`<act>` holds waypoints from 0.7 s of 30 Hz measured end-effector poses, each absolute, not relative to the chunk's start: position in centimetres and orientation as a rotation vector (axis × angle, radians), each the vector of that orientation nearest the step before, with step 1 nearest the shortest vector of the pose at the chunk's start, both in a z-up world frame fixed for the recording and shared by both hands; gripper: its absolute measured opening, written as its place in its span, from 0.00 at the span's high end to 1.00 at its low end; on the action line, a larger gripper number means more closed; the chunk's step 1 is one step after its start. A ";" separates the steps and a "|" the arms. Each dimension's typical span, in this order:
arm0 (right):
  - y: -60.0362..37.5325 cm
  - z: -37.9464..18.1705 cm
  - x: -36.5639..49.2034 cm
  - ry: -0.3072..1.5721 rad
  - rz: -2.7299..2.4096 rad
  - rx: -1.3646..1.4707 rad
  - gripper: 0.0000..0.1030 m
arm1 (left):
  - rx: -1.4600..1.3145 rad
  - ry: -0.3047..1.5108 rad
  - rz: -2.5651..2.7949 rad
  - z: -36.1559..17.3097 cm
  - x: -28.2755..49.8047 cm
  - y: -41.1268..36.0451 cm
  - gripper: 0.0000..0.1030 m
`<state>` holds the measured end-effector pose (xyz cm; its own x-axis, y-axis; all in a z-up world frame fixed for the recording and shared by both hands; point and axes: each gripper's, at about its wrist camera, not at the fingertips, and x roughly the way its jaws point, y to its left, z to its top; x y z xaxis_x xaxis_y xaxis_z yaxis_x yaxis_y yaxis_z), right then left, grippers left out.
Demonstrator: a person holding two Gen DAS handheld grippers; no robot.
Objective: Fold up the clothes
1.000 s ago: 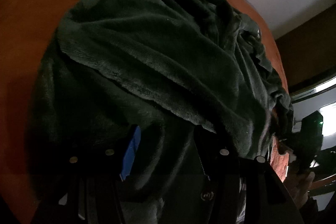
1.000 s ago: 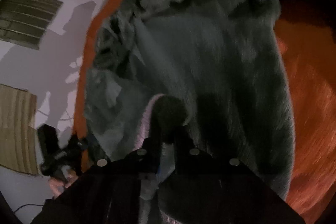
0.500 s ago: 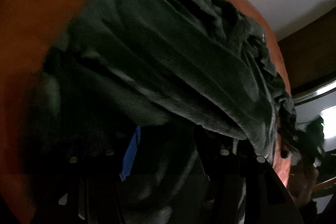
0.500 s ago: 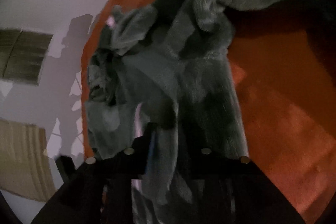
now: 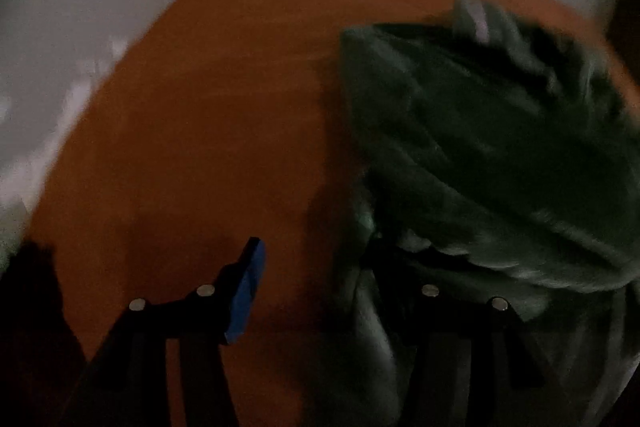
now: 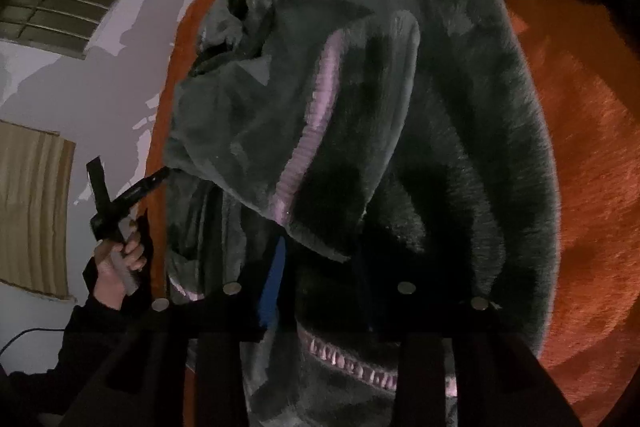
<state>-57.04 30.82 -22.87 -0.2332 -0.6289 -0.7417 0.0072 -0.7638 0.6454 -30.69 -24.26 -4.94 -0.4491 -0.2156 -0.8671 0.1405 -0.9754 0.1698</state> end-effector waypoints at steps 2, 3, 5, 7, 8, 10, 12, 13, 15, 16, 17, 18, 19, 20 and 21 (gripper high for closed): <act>30.2 -22.7 -57.0 -0.700 -2.070 1.596 0.66 | 1.529 -0.161 -2.517 -5.5 -31.4 -23.5 0.45; 29.9 -22.6 -56.9 -0.679 -2.081 1.589 0.67 | 1.532 -0.160 -2.527 -5.6 -31.6 -23.2 0.45; 29.7 -22.4 -57.0 -0.649 -2.111 1.580 0.92 | 1.510 -0.131 -2.559 -5.4 -31.9 -23.1 0.45; 30.1 -21.9 -57.4 -0.702 -2.132 1.555 0.96 | 1.502 -0.106 -2.572 -5.5 -32.0 -23.2 0.45; 30.9 -21.3 -57.2 -0.742 -2.136 1.531 0.96 | 1.505 -0.094 -2.571 -5.8 -32.1 -23.4 0.45; 31.9 -20.2 -57.0 -0.796 -2.148 1.477 0.96 | 1.510 -0.066 -2.558 -6.3 -32.3 -24.0 0.45; 32.7 -19.3 -57.2 -0.832 -2.156 1.445 0.96 | 1.514 -0.030 -2.537 -6.9 -32.4 -24.8 0.40; 33.1 -19.0 -57.3 -0.849 -2.157 1.438 0.96 | 1.506 0.032 -2.528 -7.0 -32.3 -25.6 0.35; 33.8 -18.6 -57.6 -0.878 -2.161 1.422 0.96 | 1.493 0.169 -2.516 -7.3 -32.1 -27.3 0.27; 34.1 -18.6 -57.8 -0.877 -2.165 1.417 0.96 | 1.487 0.243 -2.512 -7.4 -31.9 -28.2 0.26; 34.1 -18.5 -58.2 -0.869 -2.175 1.414 0.95 | 1.480 0.313 -2.507 -7.6 -31.7 -29.0 0.26; 34.3 -18.6 -58.6 -0.867 -2.189 1.404 0.95 | 1.483 0.311 -2.514 -7.6 -31.7 -29.1 0.25; 34.5 -18.8 -59.1 -0.867 -2.197 1.398 0.94 | 1.486 0.288 -2.520 -7.6 -31.8 -29.1 0.25; 34.6 -19.4 -59.7 -0.875 -2.184 1.425 0.93 | 1.486 0.265 -2.525 -7.7 -31.8 -28.9 0.25; 34.7 -20.1 -60.2 -0.896 -2.152 1.462 0.87 | 1.488 0.294 -2.526 -7.7 -31.8 -29.2 0.25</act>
